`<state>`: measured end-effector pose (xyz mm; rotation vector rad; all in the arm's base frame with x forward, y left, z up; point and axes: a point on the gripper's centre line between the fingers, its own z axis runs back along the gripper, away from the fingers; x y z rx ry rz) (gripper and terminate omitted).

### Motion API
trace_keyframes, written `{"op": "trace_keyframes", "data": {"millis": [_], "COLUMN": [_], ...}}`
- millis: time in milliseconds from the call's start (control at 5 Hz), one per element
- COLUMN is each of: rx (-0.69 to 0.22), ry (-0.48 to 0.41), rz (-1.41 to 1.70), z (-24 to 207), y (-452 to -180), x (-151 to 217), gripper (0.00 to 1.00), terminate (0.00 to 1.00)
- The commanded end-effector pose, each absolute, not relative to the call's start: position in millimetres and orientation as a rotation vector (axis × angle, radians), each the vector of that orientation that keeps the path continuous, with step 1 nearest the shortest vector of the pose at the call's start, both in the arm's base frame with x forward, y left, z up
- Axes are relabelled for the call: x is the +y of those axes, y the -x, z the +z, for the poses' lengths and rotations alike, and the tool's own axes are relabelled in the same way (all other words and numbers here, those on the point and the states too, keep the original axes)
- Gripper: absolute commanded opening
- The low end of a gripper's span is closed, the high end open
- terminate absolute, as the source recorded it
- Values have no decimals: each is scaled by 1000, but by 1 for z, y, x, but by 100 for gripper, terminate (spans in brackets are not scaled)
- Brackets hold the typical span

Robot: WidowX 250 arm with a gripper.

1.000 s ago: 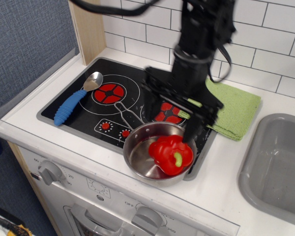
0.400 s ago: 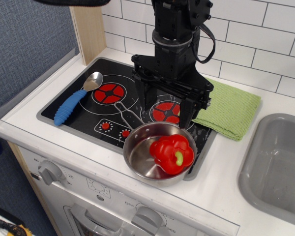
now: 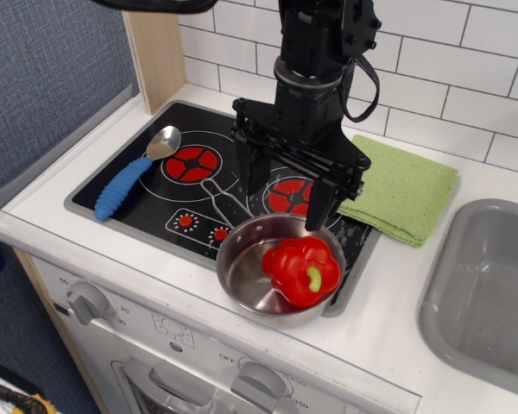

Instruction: Put the red pepper in the silver pot.

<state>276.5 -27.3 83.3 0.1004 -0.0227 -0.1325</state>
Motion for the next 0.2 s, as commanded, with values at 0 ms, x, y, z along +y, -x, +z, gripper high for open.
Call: {"op": "trace_keyframes", "data": {"millis": [0], "rx": [-67], "ry": [-98], "rz": [-133], "z": [94], "y": [-272], "x": [-32], "gripper": [100], "terminate": [100]}}
